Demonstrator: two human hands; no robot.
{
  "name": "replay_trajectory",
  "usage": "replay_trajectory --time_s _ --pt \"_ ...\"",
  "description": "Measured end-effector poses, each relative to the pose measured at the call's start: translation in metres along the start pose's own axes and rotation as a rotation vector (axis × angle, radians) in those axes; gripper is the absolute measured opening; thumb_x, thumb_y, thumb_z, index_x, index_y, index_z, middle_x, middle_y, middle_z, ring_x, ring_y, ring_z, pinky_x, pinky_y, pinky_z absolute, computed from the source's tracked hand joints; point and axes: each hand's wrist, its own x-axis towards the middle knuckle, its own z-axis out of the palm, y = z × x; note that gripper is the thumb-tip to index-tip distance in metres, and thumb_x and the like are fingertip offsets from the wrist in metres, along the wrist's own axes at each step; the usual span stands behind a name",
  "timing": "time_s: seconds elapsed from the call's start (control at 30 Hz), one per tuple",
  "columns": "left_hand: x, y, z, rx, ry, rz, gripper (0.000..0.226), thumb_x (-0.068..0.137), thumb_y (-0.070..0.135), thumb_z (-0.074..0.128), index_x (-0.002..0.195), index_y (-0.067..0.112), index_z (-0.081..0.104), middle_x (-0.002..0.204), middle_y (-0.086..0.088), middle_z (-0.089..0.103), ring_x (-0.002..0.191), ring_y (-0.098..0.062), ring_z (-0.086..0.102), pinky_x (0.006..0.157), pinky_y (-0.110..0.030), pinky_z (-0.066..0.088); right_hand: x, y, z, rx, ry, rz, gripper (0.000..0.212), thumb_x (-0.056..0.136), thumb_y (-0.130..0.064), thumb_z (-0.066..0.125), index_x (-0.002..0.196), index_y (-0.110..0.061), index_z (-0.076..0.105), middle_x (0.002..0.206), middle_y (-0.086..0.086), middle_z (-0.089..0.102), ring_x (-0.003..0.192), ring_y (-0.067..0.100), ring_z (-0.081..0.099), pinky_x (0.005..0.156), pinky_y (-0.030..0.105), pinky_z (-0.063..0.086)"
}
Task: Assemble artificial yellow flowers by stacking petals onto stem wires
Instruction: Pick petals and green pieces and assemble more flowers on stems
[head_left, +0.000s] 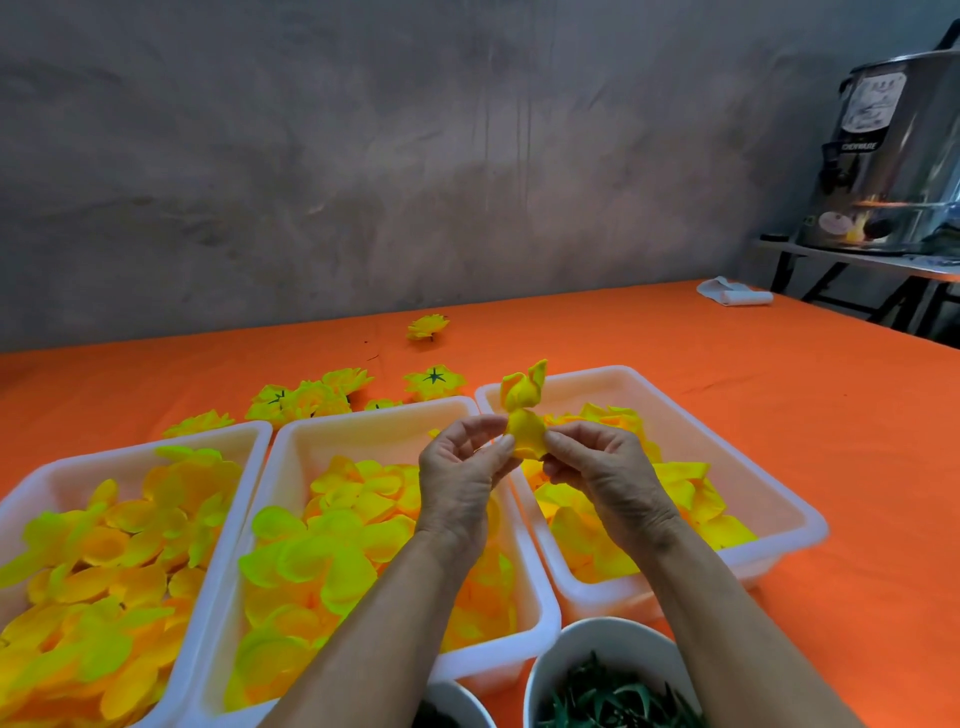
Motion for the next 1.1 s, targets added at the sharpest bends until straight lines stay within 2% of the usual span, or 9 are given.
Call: replay_trajectory --time_s 0.1,0.23,0.4,0.5,0.67,0.73,0.87,1.0,1.1 --pt "-0.0003 0.0006 0.0011 0.016 0.001 0.019 0.014 0.083 -0.01 0.061 0.092 0.0 0.065 0.08 -0.009 0.068 0.067 -0.01 0.067 0.065 -0.021 0.056 0.0 0.0002 -0.0016 0.014 -0.004 -0.018 0.004 0.072 -0.012 0.072 0.072 -0.008 0.07 0.056 0.002 0.064 0.05 0.01 0.055 0.052 0.02 0.047" --pt "-0.0007 0.0009 0.0028 0.04 -0.008 0.034 0.012 0.084 -0.008 0.06 0.094 -0.005 0.066 0.069 -0.004 0.07 0.063 -0.01 0.068 0.062 -0.02 0.056 0.0002 0.0013 -0.0021 0.001 0.028 -0.055 0.016 0.063 -0.018 0.075 0.069 -0.005 0.068 0.053 0.001 0.062 0.047 0.01 0.053 0.049 0.019 0.044" --pt "-0.0038 0.0006 0.0056 0.118 -0.045 0.073 0.029 0.076 0.0 0.072 0.105 -0.005 0.067 0.087 -0.014 0.07 0.076 -0.017 0.066 0.072 -0.025 0.057 0.0002 0.0013 -0.0023 0.003 0.058 -0.117 0.014 0.068 -0.012 0.077 0.065 -0.004 0.066 0.05 0.0 0.059 0.045 0.008 0.048 0.047 0.016 0.041" --pt "-0.005 0.001 0.006 0.174 -0.099 0.093 0.037 0.069 -0.001 0.077 0.104 0.003 0.068 0.082 -0.002 0.071 0.07 -0.006 0.062 0.065 -0.018 0.053 -0.0003 -0.0006 -0.0006 0.019 0.06 -0.113 0.018 0.067 -0.019 0.075 0.061 -0.006 0.063 0.048 -0.001 0.055 0.044 0.008 0.045 0.046 0.016 0.039" --pt "-0.0053 0.0016 0.005 0.148 -0.103 0.062 0.032 0.07 0.0 0.076 0.101 0.0 0.069 0.093 -0.015 0.069 0.078 -0.019 0.061 0.072 -0.026 0.054 -0.0009 -0.003 -0.0005 0.044 0.012 -0.041 0.026 0.066 -0.029 0.073 0.064 -0.007 0.06 0.049 0.001 0.052 0.045 0.01 0.044 0.046 0.018 0.039" --pt "-0.0052 0.0021 0.0054 0.104 -0.109 0.045 0.022 0.075 0.0 0.072 0.097 0.003 0.069 0.085 -0.012 0.069 0.072 -0.018 0.064 0.066 -0.025 0.056 -0.0009 -0.0037 -0.0006 0.054 0.005 -0.013 0.023 0.066 -0.031 0.072 0.063 -0.011 0.06 0.051 0.001 0.055 0.046 0.01 0.048 0.047 0.018 0.041" --pt "-0.0022 0.0027 0.004 0.084 -0.016 0.032 0.008 0.085 0.008 0.066 0.09 0.015 0.066 0.061 0.002 0.064 0.053 -0.01 0.06 0.052 -0.023 0.053 -0.0001 -0.0034 0.0003 0.053 0.031 0.002 0.019 0.075 -0.015 0.071 0.065 -0.012 0.055 0.051 0.003 0.057 0.04 0.01 0.054 0.037 0.017 0.036" --pt "-0.0013 0.0003 0.0041 0.154 0.024 0.07 0.021 0.09 -0.005 0.053 0.092 0.015 0.062 0.062 -0.001 0.059 0.048 -0.009 0.056 0.046 -0.021 0.05 0.0007 -0.0017 -0.0018 0.03 0.123 -0.027 0.025 0.082 0.004 0.065 0.066 -0.008 0.05 0.042 -0.003 0.052 0.035 0.01 0.052 0.034 0.015 0.031" --pt "-0.0013 -0.0012 0.004 0.185 0.033 0.079 0.02 0.091 -0.005 0.049 0.088 0.011 0.06 0.065 -0.005 0.055 0.045 -0.008 0.055 0.043 -0.02 0.049 0.0008 -0.0009 0.0003 0.014 0.156 -0.016 0.022 0.082 0.008 0.063 0.076 -0.01 0.052 0.048 -0.002 0.059 0.038 0.01 0.057 0.036 0.016 0.037"
